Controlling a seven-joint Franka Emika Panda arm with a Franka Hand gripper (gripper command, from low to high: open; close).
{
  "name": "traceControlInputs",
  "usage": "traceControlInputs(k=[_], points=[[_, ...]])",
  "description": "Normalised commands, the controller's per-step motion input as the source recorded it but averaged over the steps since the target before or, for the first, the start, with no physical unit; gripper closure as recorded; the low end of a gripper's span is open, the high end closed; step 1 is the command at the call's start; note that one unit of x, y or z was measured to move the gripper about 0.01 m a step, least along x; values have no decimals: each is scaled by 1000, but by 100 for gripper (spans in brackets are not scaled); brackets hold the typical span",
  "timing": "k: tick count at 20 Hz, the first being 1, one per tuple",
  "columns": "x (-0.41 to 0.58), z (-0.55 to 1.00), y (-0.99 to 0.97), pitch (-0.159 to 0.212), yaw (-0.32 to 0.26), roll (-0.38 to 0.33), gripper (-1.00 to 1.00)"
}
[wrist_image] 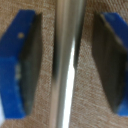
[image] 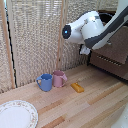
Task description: Propose to navigate your clamp on the clench of the first drawer. Use gentle force to register to the cabinet. Send posterior your swing mandate till over it lurks, a cup of pink essence. Fortify your grip after aiming concentric with the pink cup’s periphery. Manoeuvre the pink towards the cabinet's top. Drop your compression till the cup is resting inside.
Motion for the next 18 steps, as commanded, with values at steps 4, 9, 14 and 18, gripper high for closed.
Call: traceControlInputs(k=[4,9,14,18], points=[[36,342,362,11,-35,-34,-100],[12,312,547,-2,-84,81,-100],[90,238,491,9,-135,259,-100],[69,96,350,48,-170,328,-100]])
